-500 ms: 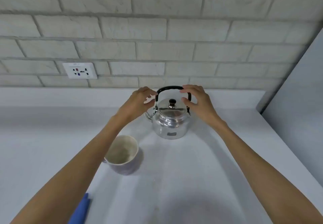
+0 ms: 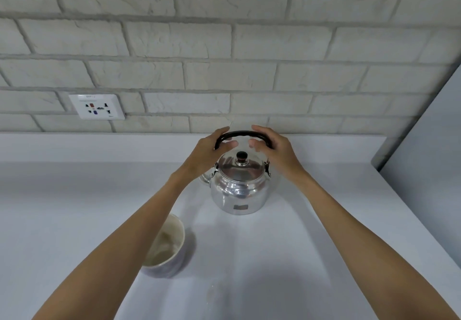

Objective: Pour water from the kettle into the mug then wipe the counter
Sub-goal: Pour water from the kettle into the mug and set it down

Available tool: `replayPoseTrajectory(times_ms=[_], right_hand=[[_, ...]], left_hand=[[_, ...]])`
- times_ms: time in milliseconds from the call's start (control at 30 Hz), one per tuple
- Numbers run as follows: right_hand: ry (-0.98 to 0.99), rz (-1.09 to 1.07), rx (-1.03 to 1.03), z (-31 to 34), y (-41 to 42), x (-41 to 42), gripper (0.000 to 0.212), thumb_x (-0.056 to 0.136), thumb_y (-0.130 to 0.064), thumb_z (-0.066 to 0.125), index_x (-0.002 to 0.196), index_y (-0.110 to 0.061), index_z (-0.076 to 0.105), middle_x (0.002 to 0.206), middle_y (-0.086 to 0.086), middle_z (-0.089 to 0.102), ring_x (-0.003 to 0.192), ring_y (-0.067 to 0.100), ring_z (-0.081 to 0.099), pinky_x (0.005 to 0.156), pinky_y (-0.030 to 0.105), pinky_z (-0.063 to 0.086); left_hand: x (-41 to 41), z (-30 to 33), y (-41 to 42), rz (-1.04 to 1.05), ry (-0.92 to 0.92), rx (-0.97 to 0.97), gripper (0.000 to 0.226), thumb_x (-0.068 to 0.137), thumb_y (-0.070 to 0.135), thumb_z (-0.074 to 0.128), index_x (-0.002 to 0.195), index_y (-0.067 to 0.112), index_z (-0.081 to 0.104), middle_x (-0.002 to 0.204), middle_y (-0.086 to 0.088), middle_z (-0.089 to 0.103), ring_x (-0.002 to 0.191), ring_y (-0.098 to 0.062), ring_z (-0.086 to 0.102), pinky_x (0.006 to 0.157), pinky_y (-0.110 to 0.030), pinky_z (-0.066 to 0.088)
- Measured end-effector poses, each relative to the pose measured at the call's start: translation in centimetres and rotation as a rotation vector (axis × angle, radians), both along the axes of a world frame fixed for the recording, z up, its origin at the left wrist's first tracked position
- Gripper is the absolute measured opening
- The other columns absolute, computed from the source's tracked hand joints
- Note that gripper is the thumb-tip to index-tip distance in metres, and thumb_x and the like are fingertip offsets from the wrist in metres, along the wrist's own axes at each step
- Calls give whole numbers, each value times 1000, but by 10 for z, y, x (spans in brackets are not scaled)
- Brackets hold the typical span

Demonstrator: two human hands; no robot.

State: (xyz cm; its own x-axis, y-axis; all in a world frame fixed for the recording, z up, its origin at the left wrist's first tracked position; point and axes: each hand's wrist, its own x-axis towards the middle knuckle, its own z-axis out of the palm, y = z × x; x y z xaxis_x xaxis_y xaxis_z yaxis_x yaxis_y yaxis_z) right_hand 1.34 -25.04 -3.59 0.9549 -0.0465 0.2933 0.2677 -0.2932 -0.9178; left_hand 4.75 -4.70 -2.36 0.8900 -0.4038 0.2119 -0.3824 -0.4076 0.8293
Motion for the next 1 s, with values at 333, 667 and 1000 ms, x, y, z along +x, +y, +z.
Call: replayPoseTrajectory(times_ms=[333,667,1000], right_hand=[[-38,-21,146,2,3,3,17,84,-19,72,98,-9,73,67,-11,66,58,4,56,60,18,44],[-90,-36,187,34,10,-24,8,83,-16,73,90,-16,73,57,-20,63,55,-4,53,55,6,40],[-189,-70,221,114,21,-71,12,81,-16,74,80,-28,74,59,-20,66,55,-6,56,53,6,41]], left_hand=[[-2,5,-5,-13,105,-263,21,93,24,52,103,9,63,78,0,62,73,-8,61,71,-18,53],[-22,33,-2,-29,48,-284,24,90,27,57,104,8,64,77,3,60,65,4,59,68,-15,53],[-67,109,7,-65,-41,-324,23,90,22,58,106,7,65,78,1,62,70,-4,59,72,-22,56]])
